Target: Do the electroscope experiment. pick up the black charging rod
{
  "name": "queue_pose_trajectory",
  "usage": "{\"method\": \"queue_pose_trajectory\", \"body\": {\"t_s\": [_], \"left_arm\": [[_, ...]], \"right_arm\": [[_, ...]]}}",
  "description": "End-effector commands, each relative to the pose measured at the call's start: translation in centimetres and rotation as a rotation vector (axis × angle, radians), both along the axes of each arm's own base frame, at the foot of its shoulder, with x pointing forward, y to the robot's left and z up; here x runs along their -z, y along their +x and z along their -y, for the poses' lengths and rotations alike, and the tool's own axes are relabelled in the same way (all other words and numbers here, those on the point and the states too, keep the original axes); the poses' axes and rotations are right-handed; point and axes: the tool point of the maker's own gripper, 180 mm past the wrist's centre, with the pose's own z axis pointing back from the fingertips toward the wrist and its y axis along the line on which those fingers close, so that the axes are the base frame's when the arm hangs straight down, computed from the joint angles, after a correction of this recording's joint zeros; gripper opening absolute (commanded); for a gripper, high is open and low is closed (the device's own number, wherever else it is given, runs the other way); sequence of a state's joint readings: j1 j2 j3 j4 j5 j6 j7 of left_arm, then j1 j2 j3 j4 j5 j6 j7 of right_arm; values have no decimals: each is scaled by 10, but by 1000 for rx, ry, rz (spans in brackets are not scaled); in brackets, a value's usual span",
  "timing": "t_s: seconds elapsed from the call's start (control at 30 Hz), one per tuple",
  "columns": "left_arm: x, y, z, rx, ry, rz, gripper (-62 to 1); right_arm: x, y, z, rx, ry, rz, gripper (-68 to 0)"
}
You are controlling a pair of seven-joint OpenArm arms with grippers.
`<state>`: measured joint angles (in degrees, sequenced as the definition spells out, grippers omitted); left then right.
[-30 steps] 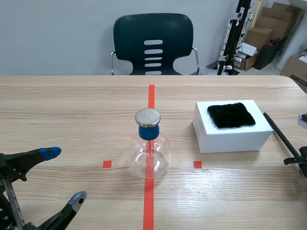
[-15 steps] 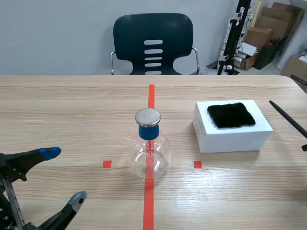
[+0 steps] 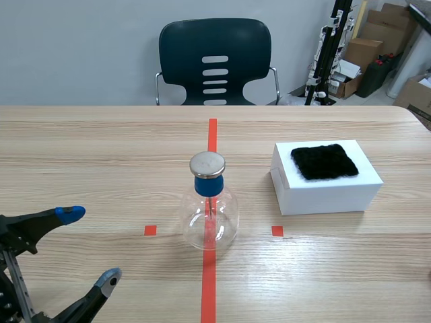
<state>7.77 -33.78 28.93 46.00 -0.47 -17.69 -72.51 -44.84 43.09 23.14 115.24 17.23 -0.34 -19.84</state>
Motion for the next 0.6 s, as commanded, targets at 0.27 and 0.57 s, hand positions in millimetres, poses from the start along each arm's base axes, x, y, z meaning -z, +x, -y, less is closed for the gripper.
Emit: {"method": "queue_pose_trajectory", "body": {"t_s": [0.27,0.57], "left_arm": [[-7,1,1,-1,-25,20,14],[-7,1,1,-1,-25,20,14]], "right_arm": [[-32,-43,-71,-284,-274,238,-669],[-23,-70,-110,-497,-424,268,-669]]}}
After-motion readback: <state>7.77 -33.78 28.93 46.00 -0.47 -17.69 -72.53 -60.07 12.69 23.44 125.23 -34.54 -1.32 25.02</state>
